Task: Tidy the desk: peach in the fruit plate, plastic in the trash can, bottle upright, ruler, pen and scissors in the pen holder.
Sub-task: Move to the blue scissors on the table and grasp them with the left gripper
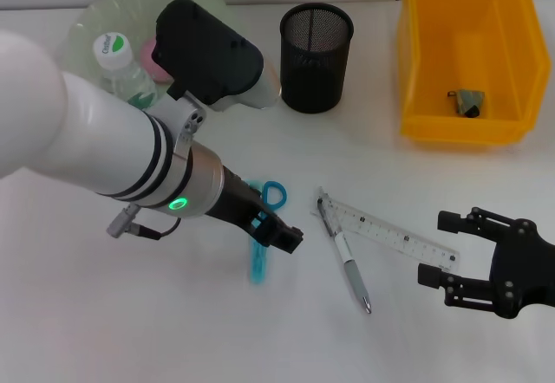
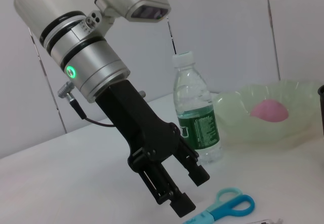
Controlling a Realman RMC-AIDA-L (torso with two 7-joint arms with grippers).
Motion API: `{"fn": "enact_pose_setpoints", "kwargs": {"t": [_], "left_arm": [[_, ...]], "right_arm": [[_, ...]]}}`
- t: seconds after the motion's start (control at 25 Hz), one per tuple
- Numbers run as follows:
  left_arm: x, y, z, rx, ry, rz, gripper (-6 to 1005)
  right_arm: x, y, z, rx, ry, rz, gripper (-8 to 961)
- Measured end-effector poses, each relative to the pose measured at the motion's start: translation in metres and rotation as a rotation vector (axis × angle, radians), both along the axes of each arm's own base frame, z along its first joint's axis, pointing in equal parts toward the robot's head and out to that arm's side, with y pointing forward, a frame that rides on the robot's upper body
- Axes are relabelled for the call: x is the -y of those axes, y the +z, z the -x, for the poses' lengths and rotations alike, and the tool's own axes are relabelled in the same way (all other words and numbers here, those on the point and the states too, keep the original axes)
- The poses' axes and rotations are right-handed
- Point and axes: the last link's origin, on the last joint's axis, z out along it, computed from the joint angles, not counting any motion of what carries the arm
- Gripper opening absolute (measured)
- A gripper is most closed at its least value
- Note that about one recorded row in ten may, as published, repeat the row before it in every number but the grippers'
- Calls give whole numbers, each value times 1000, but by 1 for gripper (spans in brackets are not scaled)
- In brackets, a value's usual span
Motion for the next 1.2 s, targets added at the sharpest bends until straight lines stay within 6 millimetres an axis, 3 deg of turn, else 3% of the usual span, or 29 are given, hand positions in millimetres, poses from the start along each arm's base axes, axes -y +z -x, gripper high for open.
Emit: {"fn": "enact_pose_setpoints", "kwargs": {"t": [0.28, 0.44, 0.52, 0.6, 1.2], "left_arm": [[-2, 12, -12, -66, -233, 25, 804], [1, 16, -19, -145, -469, 116, 803], [1, 16, -19, -145, -469, 116, 803], [2, 13, -32, -243, -691, 268, 803], [13, -2, -57, -444, -1091, 579, 804]], "right_arm": [[-1, 0, -1, -5, -3, 2, 826], [-2, 2, -2, -8, -7, -1, 826], [-1, 2, -1, -10, -6, 1, 826], [-1, 2, -1, -13, -3, 2, 826], [-5, -1, 5, -60, 7, 26, 826]]}}
